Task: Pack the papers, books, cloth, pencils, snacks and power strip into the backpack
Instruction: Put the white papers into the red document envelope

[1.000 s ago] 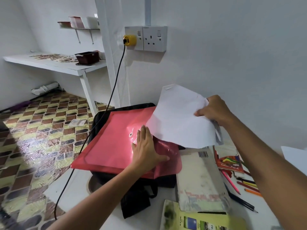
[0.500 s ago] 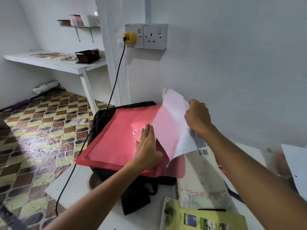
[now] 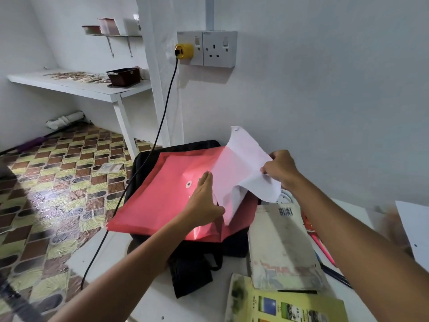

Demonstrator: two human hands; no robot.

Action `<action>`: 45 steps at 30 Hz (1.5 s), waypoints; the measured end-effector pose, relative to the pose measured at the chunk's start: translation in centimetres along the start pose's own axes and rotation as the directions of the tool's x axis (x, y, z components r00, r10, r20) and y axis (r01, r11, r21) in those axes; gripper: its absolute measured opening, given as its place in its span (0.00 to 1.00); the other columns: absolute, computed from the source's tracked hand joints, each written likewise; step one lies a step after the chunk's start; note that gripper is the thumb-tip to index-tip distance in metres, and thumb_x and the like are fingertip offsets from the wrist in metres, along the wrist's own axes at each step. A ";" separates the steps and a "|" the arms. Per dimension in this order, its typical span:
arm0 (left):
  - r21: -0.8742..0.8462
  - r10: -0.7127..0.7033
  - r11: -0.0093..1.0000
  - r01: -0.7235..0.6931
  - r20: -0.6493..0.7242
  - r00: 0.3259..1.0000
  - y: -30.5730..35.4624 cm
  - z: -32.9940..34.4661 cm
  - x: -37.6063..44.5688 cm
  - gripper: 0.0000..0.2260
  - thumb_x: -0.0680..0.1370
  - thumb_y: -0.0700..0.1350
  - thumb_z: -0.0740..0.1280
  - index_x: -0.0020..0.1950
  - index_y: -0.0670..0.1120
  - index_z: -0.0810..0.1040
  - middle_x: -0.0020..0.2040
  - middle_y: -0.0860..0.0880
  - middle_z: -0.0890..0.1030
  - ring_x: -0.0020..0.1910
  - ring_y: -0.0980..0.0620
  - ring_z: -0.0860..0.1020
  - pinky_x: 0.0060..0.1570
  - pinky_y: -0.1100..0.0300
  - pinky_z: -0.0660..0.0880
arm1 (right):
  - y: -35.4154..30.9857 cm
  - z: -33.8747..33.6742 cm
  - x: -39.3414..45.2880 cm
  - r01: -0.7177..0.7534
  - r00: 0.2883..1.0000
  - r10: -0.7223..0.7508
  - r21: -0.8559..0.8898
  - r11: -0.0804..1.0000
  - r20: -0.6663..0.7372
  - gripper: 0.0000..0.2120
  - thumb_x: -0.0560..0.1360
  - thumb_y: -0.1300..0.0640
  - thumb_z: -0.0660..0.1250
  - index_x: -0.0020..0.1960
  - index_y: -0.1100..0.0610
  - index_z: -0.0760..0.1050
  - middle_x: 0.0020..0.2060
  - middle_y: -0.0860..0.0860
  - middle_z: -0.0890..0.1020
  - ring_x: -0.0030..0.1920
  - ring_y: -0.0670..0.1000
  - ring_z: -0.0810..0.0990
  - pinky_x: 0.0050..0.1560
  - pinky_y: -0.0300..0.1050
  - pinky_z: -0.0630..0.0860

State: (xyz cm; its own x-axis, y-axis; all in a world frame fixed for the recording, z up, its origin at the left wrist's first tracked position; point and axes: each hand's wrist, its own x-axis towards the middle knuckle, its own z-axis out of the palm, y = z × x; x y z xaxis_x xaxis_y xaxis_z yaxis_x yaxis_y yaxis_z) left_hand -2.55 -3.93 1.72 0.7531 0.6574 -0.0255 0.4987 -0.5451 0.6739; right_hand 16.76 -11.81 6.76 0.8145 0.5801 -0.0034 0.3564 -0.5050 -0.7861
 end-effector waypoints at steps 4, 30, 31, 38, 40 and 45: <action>-0.050 -0.022 0.999 0.023 0.006 1.000 0.5 -0.6 0.2 0.36 0.74 0.33 0.59 0.78 0.41 0.44 0.79 0.47 0.44 0.78 0.52 0.43 0.71 0.63 0.42 | 0.5 1.4 -0.7 0.001 0.989 -0.003 0.015 1.000 0.146 0.09 0.66 0.66 0.73 0.46 0.66 0.78 0.39 0.57 0.81 0.38 0.54 0.80 0.35 0.42 0.75; -0.488 -0.116 0.858 0.159 0.118 0.986 -1.0 -2.3 1.4 0.28 0.79 0.39 0.61 0.78 0.47 0.57 0.78 0.50 0.56 0.76 0.51 0.56 0.69 0.57 0.55 | 3.8 0.5 -0.3 0.056 0.998 -0.055 -0.111 0.992 0.008 0.10 0.64 0.66 0.72 0.44 0.63 0.77 0.40 0.55 0.82 0.41 0.57 0.80 0.39 0.44 0.74; -0.469 -0.113 0.868 0.163 0.133 0.985 -1.0 -2.3 1.5 0.28 0.79 0.39 0.61 0.78 0.47 0.56 0.78 0.51 0.55 0.76 0.51 0.55 0.69 0.58 0.55 | 3.8 0.8 -0.4 0.048 0.999 -0.046 -0.083 0.995 0.019 0.10 0.64 0.67 0.72 0.45 0.63 0.77 0.41 0.55 0.82 0.42 0.57 0.80 0.41 0.44 0.75; -0.457 -0.118 0.873 0.172 0.145 0.982 -0.9 -2.8 1.6 0.28 0.78 0.41 0.62 0.77 0.48 0.57 0.78 0.52 0.55 0.76 0.52 0.55 0.66 0.60 0.55 | 3.7 1.9 -2.0 -0.225 0.878 0.085 0.250 0.942 0.472 0.10 0.72 0.65 0.71 0.52 0.63 0.76 0.47 0.58 0.84 0.44 0.57 0.83 0.43 0.52 0.81; -0.396 -0.128 0.902 0.174 0.141 0.982 -0.5 -2.8 1.5 0.28 0.79 0.42 0.61 0.77 0.48 0.56 0.78 0.52 0.54 0.76 0.51 0.53 0.70 0.56 0.54 | 3.5 2.3 -1.9 -0.154 0.914 0.077 0.166 0.974 0.398 0.07 0.73 0.61 0.71 0.48 0.62 0.77 0.43 0.57 0.83 0.40 0.55 0.81 0.41 0.50 0.80; -0.255 -0.099 0.957 0.140 0.167 0.981 0.7 -2.4 1.1 0.21 0.80 0.40 0.60 0.72 0.47 0.60 0.65 0.56 0.66 0.73 0.49 0.57 0.66 0.55 0.58 | 2.2 4.7 -2.2 -0.137 0.939 0.029 0.294 0.946 0.343 0.07 0.74 0.66 0.65 0.51 0.65 0.76 0.47 0.61 0.82 0.43 0.56 0.80 0.44 0.51 0.77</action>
State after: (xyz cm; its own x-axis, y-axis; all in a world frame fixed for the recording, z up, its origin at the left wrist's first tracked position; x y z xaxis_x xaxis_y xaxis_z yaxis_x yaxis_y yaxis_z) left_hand -2.46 -2.32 3.96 0.7610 0.6122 -0.2149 0.4729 -0.2965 0.8298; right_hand 13.60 -11.18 2.16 0.6180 0.7491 -0.2384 0.0913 -0.3696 -0.9247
